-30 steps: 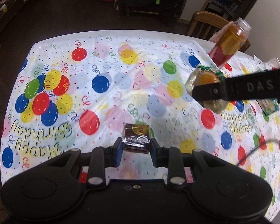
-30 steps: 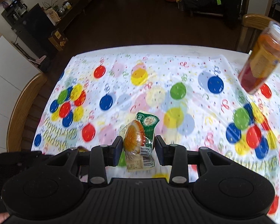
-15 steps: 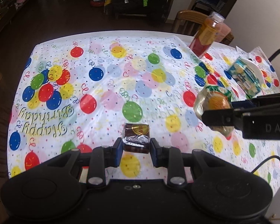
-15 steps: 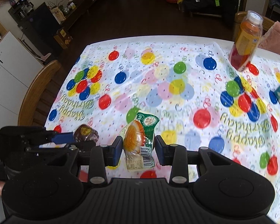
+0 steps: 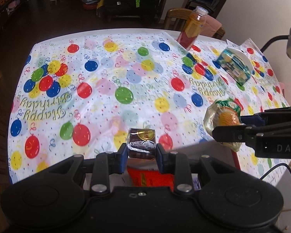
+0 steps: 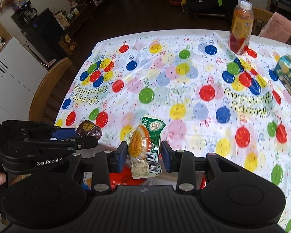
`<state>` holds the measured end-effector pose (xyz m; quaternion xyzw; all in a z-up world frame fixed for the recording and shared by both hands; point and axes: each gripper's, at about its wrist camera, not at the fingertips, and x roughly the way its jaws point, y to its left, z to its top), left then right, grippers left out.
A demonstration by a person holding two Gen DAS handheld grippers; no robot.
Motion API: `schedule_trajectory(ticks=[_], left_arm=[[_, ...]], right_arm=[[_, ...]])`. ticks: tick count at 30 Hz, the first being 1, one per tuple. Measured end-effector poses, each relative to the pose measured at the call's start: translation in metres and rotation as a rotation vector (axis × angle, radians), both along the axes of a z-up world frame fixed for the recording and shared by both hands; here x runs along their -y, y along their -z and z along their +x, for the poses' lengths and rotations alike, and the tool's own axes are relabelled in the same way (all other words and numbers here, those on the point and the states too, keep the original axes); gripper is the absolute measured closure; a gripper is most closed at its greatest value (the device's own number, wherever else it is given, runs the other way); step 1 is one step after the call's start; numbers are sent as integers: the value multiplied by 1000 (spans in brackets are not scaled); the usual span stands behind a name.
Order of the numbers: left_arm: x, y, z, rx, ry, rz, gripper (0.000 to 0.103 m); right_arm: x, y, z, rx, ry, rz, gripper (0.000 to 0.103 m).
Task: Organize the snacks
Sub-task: 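Carry the dark candy and the clear bun packet into the white box, then open both tools to release the candy and bun packet into the box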
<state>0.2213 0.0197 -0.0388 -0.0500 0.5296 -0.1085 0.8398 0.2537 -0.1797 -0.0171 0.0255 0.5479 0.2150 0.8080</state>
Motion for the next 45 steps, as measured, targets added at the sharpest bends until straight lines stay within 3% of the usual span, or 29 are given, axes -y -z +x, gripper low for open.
schedule_trajectory(ticks=[13, 26, 45], left_arm=[[-1, 7, -60, 5, 41, -14, 75], [2, 39, -109, -40, 87, -7, 75], [17, 73, -122, -44, 127, 75, 75]], right_arm=[[11, 19, -60, 10, 41, 7, 67], [-1, 56, -109, -6, 24, -16, 67], [-23, 89, -128, 1, 3, -85, 66]])
